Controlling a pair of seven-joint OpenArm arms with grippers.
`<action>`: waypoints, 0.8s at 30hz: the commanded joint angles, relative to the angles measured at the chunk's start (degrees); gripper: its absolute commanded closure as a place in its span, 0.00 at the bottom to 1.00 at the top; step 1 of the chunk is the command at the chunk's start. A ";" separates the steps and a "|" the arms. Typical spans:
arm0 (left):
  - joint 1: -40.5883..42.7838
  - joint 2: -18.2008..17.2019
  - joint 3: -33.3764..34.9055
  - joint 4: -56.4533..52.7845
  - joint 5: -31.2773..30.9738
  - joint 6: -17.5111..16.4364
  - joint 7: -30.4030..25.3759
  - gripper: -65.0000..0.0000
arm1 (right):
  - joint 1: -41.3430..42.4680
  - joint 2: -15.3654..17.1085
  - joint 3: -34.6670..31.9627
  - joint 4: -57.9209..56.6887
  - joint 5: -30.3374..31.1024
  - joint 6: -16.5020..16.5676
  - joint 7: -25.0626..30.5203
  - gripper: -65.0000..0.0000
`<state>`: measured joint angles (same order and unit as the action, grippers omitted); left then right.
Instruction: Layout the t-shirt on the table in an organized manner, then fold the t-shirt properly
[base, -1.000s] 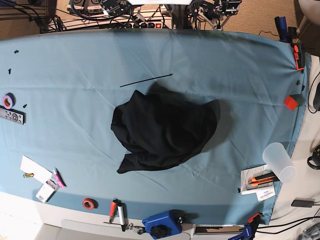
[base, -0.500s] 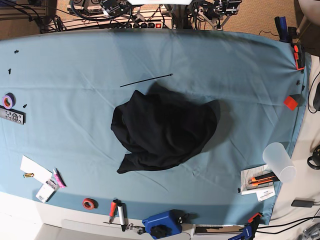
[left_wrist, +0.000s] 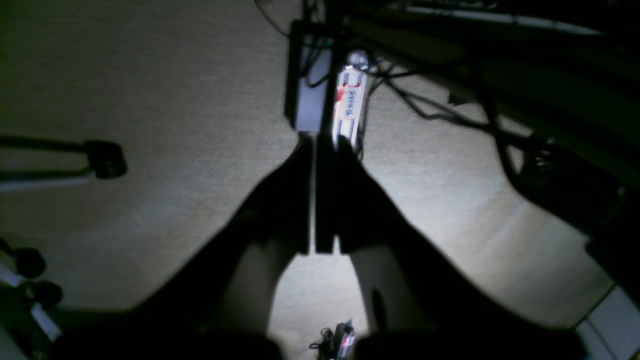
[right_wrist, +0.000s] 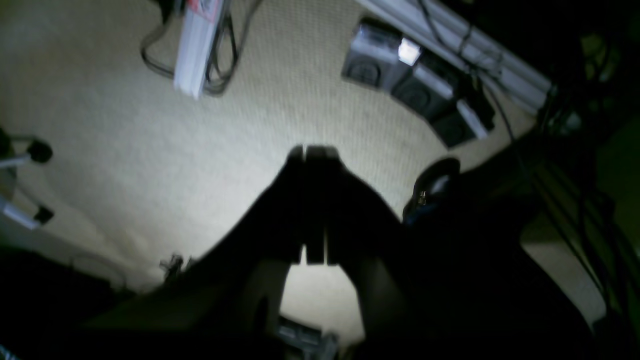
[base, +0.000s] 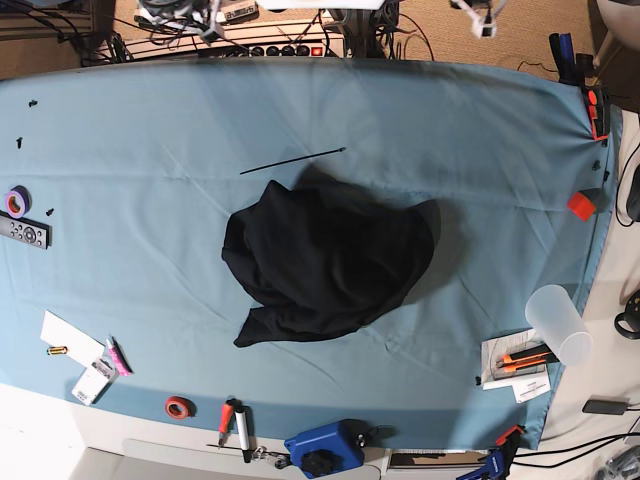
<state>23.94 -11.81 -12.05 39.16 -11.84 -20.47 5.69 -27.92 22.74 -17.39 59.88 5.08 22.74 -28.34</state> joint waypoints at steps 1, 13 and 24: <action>2.16 -0.79 -0.09 2.45 -1.55 -0.44 1.16 1.00 | -1.55 1.53 0.13 2.01 1.31 0.42 -0.81 1.00; 24.63 -2.34 -0.15 40.13 -15.26 -0.42 17.75 1.00 | -15.72 4.83 2.38 25.27 15.30 0.50 -15.85 1.00; 40.63 -2.29 -4.31 72.72 -15.28 -0.44 29.00 1.00 | -29.86 4.70 17.94 53.86 23.04 0.59 -22.53 1.00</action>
<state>63.51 -13.85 -16.16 111.37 -26.63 -20.51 35.38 -57.19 26.81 0.40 113.06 27.49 22.90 -51.48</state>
